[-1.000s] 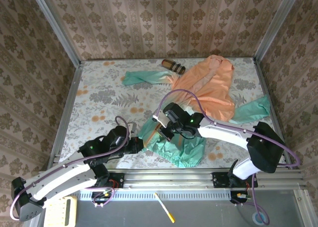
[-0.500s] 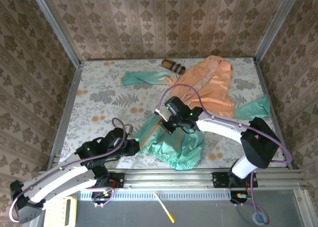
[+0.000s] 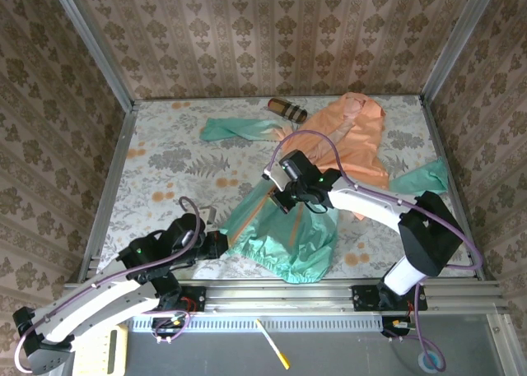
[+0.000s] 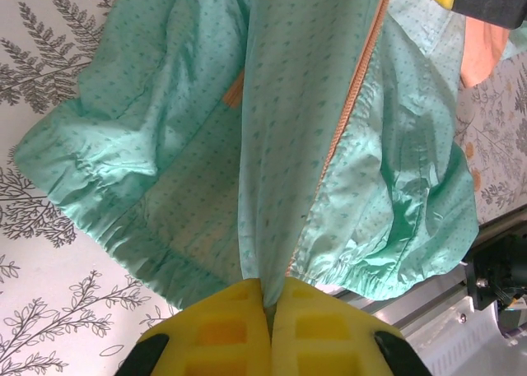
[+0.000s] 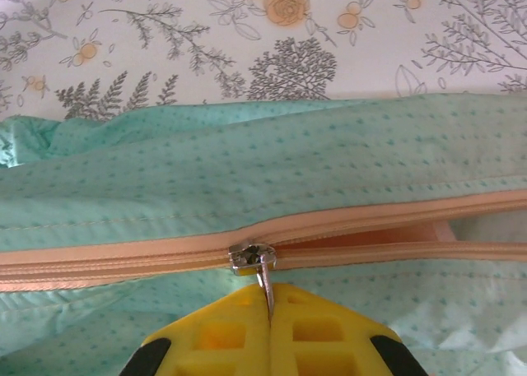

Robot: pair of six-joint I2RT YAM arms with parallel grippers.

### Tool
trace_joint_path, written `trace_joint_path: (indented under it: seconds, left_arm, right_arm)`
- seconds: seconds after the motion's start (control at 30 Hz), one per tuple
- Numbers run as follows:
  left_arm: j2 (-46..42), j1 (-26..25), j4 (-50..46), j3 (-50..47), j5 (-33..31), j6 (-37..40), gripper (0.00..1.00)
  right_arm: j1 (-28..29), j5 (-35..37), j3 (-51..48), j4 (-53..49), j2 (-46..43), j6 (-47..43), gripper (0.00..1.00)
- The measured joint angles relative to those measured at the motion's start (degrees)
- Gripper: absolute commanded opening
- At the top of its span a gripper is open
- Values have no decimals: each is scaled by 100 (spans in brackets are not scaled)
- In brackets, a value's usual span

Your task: Zip up the jacket

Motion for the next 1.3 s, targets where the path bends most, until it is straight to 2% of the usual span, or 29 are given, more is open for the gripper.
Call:
trace_joint_path:
  seconds: [0.67,1.3]
  left_arm:
    - [0,164,-118,0,13,-4,0]
    - [-42,861,-280,0,254,127,0]
  right_arm:
    - [-634,20,984,-361,789,-186,0]
    - [-1364,31,2033,-721,1447,-479,0]
